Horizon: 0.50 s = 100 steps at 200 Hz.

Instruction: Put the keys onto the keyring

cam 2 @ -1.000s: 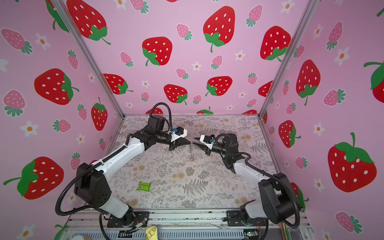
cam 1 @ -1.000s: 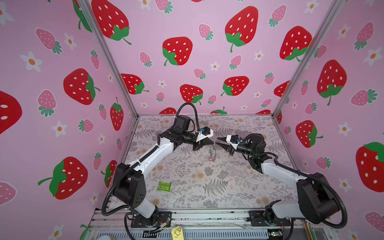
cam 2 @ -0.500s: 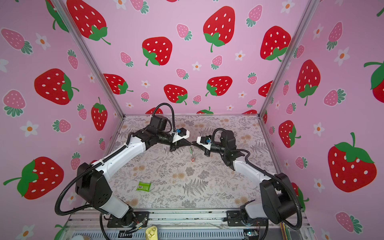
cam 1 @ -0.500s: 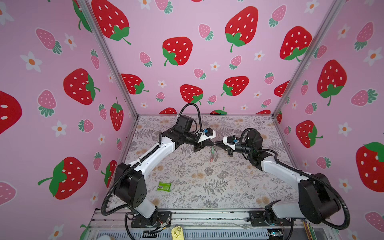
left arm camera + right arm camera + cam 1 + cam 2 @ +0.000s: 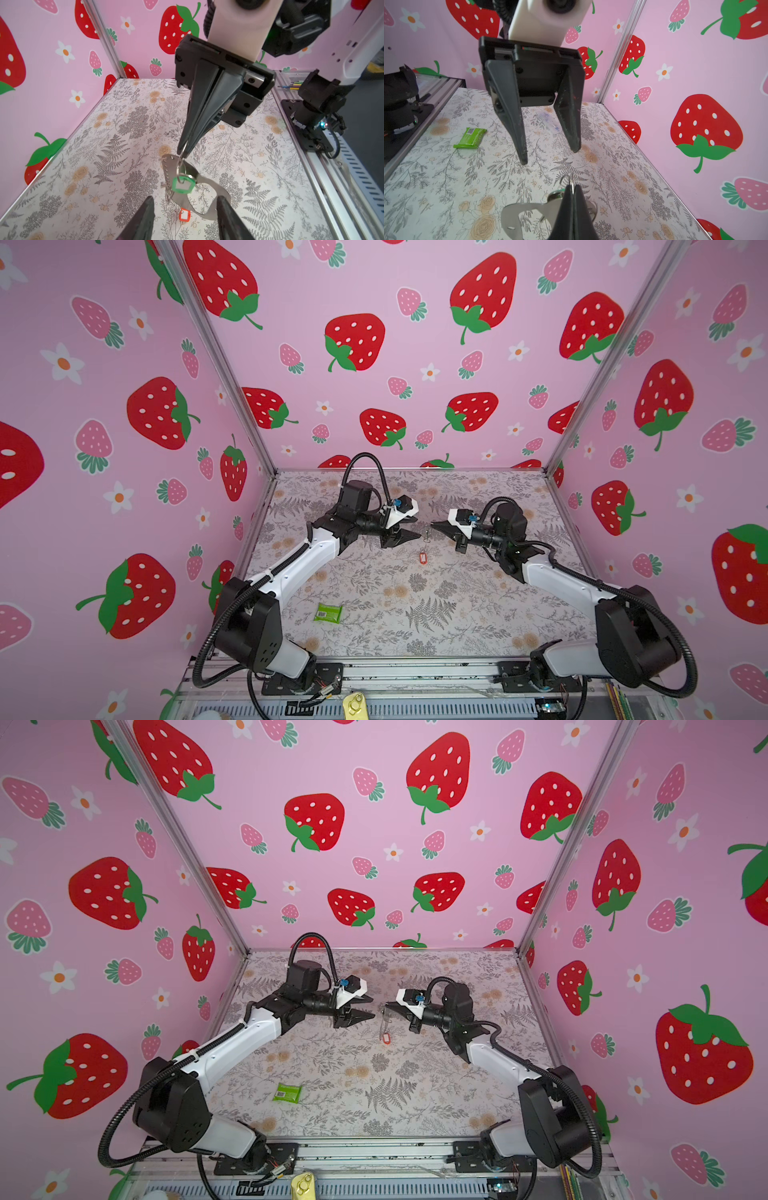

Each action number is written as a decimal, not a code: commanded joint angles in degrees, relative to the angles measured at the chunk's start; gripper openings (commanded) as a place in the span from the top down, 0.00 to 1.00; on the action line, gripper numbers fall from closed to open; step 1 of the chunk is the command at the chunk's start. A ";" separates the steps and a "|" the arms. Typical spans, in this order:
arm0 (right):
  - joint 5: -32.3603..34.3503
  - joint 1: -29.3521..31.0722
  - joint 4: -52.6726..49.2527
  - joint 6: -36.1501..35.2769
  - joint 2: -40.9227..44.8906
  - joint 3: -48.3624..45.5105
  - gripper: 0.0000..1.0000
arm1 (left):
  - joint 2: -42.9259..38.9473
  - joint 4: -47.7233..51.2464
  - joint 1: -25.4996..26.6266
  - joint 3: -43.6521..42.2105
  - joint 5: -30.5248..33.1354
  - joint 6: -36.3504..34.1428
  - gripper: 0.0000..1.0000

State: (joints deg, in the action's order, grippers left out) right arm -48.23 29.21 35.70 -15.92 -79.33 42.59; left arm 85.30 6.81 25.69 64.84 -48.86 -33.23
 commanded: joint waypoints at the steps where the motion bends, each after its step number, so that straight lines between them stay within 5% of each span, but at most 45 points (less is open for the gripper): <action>1: -0.22 -0.30 8.66 6.16 -0.35 -0.88 1.00 | -1.84 -10.97 0.29 -4.58 -0.01 7.96 0.49; 100: -2.05 -0.30 13.46 9.91 -1.01 -1.92 1.00 | 1.54 -16.67 5.07 -6.05 9.33 9.83 0.63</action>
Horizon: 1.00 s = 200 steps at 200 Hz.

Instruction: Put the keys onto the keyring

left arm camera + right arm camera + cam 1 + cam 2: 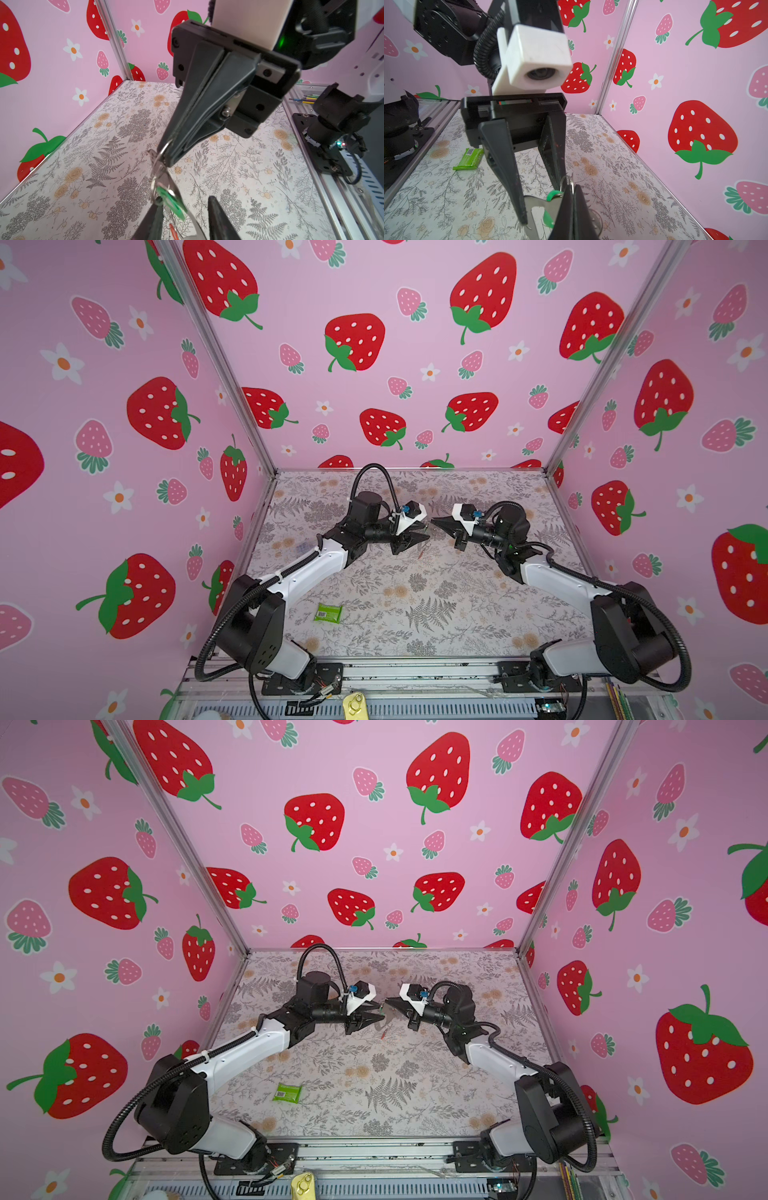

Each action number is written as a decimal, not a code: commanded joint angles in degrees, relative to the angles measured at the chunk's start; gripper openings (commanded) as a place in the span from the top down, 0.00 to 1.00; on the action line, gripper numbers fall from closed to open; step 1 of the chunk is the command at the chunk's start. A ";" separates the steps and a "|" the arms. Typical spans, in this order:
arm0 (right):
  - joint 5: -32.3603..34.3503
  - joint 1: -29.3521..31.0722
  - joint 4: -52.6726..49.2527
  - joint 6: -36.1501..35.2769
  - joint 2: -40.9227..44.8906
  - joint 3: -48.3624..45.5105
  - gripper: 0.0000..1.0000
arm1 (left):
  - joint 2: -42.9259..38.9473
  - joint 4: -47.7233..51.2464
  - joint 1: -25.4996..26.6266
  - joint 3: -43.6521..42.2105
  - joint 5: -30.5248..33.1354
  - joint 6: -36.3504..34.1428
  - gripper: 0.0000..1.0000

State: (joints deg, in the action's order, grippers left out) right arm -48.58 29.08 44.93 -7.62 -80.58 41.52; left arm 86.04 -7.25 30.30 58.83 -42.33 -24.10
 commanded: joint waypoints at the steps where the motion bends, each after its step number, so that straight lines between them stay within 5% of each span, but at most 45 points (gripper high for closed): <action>1: -1.70 -0.16 4.31 1.62 0.24 -0.88 1.00 | 0.80 -2.65 0.46 -0.03 2.78 0.71 0.63; 61: -2.31 -0.85 4.71 0.68 0.96 -2.49 1.00 | -5.14 -3.25 -2.29 -3.92 -0.68 -0.06 0.50; 200: -4.15 -0.52 5.35 -2.20 1.39 -3.79 1.00 | 0.42 -5.58 -3.76 2.87 -12.98 8.37 0.72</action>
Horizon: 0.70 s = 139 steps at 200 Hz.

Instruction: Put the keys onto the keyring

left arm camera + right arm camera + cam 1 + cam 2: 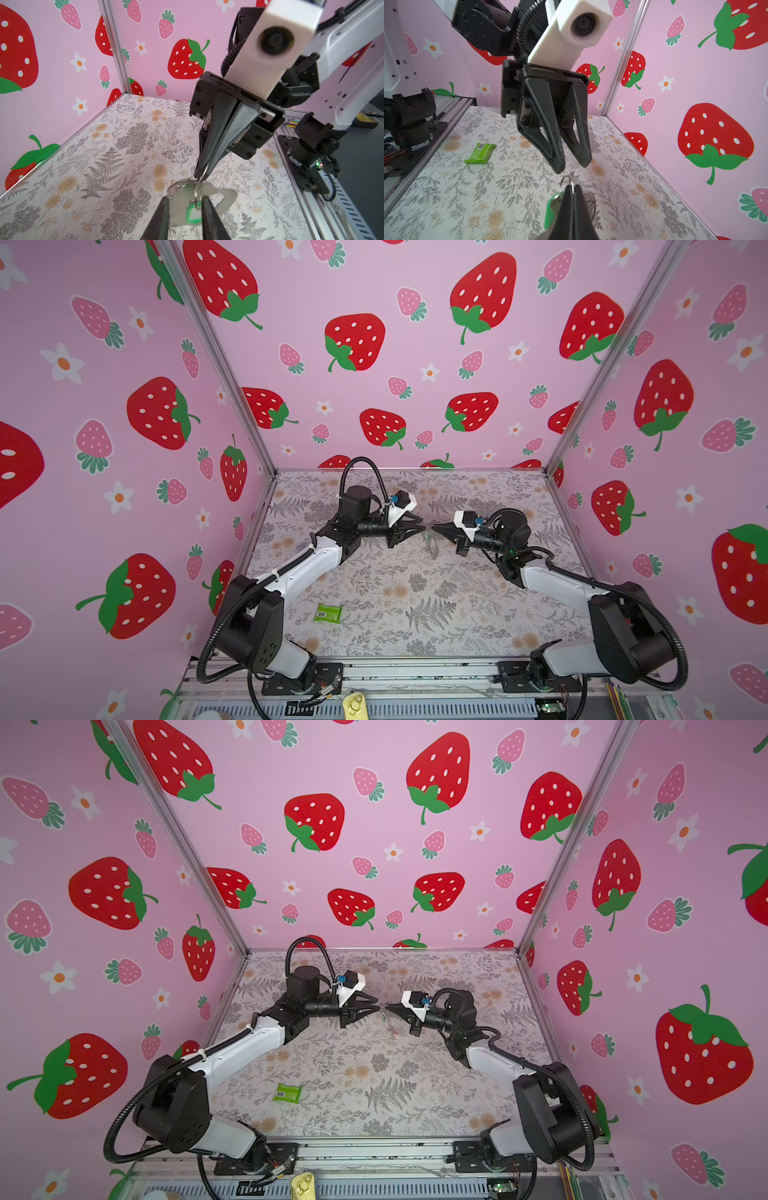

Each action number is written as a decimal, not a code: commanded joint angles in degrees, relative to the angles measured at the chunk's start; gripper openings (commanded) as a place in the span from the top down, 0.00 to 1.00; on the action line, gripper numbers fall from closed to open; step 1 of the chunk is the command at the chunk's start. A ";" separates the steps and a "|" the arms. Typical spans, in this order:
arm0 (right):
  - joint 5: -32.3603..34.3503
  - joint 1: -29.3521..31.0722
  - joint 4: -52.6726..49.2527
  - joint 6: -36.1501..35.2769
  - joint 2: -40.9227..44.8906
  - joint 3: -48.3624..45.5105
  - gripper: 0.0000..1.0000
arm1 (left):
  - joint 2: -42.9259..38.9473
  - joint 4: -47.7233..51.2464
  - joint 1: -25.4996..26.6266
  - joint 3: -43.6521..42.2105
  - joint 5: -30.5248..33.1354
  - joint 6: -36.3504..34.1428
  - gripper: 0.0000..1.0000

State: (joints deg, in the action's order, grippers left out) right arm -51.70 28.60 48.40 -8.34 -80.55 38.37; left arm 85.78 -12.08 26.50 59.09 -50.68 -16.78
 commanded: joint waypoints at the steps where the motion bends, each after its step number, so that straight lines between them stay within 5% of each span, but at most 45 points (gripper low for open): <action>1: -1.03 -0.04 1.92 -1.45 1.41 -0.65 1.00 | 0.69 -0.75 0.04 2.61 -4.62 1.04 0.72; 83: -1.44 -0.04 5.91 -0.74 2.04 -1.51 1.00 | 4.82 3.81 0.30 6.21 -7.92 0.08 1.00; 139: -1.27 -0.04 12.21 2.97 0.87 -2.49 1.00 | 5.97 8.44 1.11 7.85 -9.14 -3.57 1.00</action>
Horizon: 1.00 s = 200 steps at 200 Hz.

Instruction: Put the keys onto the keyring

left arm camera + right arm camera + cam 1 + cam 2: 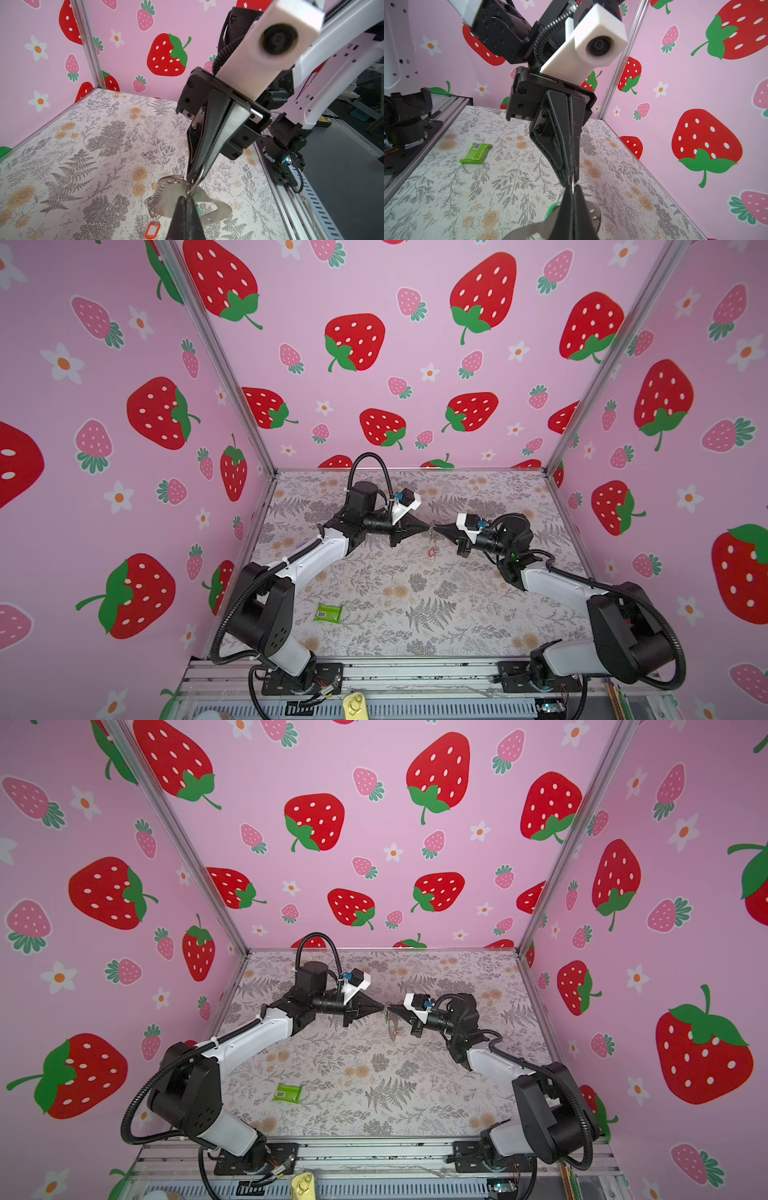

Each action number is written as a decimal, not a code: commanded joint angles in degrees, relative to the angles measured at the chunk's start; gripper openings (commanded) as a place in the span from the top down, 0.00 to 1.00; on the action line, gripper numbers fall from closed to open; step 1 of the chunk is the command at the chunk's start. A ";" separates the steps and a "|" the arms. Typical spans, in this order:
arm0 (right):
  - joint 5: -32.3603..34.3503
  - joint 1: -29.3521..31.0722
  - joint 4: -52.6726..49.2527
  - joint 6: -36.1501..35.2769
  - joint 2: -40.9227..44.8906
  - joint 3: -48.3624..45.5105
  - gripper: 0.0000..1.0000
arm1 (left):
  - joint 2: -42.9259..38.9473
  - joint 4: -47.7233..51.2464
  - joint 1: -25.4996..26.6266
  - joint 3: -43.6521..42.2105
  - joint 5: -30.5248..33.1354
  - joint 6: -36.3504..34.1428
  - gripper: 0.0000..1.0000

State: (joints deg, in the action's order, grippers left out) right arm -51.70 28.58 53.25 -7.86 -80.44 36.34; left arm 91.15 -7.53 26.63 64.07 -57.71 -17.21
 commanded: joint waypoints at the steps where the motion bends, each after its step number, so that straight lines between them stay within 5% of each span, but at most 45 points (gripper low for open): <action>1: -1.24 -0.01 7.55 2.58 0.79 -0.47 1.00 | 0.60 4.00 1.02 2.88 -2.08 -3.24 1.00; 67: -0.73 -0.01 14.86 8.39 -2.00 -1.48 1.00 | -0.29 2.90 2.77 1.68 2.11 -5.52 0.99; 139: -2.59 -0.10 17.14 10.71 -2.91 -1.49 1.00 | -9.17 2.09 -1.15 -6.74 12.14 -20.49 0.96; 200: -3.64 -0.01 18.51 12.49 -3.66 -1.36 1.00 | -10.32 -1.14 -0.46 -5.75 3.07 -23.57 0.84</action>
State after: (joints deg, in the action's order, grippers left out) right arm -53.84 28.60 68.20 3.03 -83.70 35.03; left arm 81.62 -6.68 25.76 57.23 -49.25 -37.78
